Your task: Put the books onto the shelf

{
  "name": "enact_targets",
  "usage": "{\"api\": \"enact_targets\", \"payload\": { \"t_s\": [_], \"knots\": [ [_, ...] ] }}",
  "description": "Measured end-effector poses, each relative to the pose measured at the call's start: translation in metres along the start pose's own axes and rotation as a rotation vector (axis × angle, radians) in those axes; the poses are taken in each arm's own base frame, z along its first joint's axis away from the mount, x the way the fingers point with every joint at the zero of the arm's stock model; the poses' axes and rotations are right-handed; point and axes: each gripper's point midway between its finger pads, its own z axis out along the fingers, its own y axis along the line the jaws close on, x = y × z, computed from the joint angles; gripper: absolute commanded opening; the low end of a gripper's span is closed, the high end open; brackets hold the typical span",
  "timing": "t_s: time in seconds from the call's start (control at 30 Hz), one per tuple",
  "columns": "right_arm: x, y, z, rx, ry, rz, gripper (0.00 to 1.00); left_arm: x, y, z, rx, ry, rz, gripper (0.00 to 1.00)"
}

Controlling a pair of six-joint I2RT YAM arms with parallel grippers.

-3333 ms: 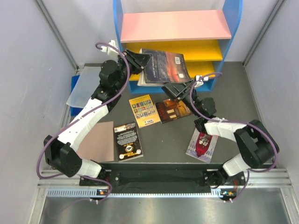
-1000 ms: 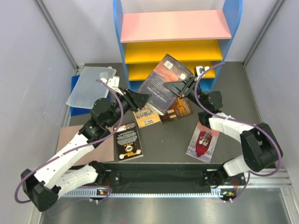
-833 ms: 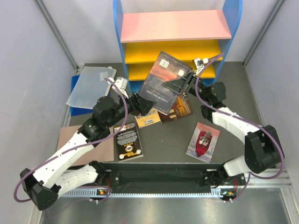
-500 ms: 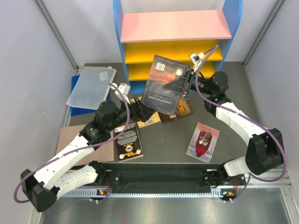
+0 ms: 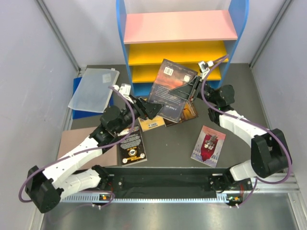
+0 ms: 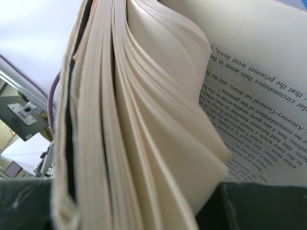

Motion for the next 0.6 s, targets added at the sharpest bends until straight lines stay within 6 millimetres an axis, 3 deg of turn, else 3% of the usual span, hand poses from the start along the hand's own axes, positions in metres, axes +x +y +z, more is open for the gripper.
{"api": "enact_targets", "payload": {
  "t_s": [0.1, 0.13, 0.23, 0.3, 0.5, 0.6],
  "knots": [
    [-0.002, -0.001, 0.000, 0.003, -0.011, -0.001, 0.00, 0.002, -0.006, 0.009, 0.040, 0.002, -0.024, 0.37],
    [-0.003, -0.003, 0.000, 0.005, -0.015, 0.000, 0.00, 0.003, -0.009, 0.012, 0.053, 0.006, -0.032, 0.19],
    [-0.009, -0.011, -0.001, 0.027, -0.043, 0.012, 0.00, 0.001, -0.018, 0.019, 0.087, 0.019, -0.052, 0.05],
    [-0.013, -0.012, -0.001, 0.030, -0.051, 0.008, 0.00, 0.001, -0.018, 0.023, 0.091, 0.028, -0.054, 0.00],
    [-0.031, -0.008, 0.007, 0.038, -0.047, -0.007, 0.00, -0.016, -0.026, 0.030, 0.076, 0.037, -0.030, 0.00],
    [-0.041, -0.001, 0.014, 0.038, -0.039, -0.024, 0.14, -0.028, -0.032, 0.031, 0.064, 0.042, 0.005, 0.00]
  ]
}}
